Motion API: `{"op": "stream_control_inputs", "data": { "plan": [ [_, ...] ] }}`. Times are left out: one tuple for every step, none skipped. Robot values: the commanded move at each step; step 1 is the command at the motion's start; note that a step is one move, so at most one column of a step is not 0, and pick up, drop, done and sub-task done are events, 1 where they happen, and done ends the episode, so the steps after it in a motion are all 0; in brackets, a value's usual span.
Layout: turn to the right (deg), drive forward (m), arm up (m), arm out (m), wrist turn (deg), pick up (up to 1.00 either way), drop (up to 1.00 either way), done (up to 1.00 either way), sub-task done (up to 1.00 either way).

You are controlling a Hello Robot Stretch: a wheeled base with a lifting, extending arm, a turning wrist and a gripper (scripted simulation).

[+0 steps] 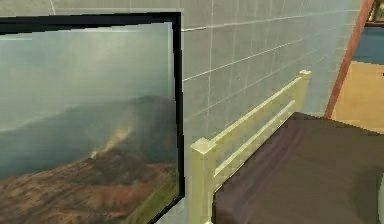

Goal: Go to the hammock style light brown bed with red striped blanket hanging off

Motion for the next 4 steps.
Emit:
{"op": "stream_control_inputs", "data": {
  "plan": [
    [45.0, 0.00, 0.00, 0.00, 0.0, 0.00, 0.00, 0.00, 0.00],
    [45.0, 0.00, 0.00, 0.00, 0.0, 0.00, 0.00, 0.00, 0.00],
    [33.0, 0.00, 0.00, 0.00, 0.0, 0.00, 0.00, 0.00, 0.00],
    [0.0, 1.00, 0.00, 0.00, 0.0, 0.00, 0.00, 0.00, 0.00]
  ]
}}
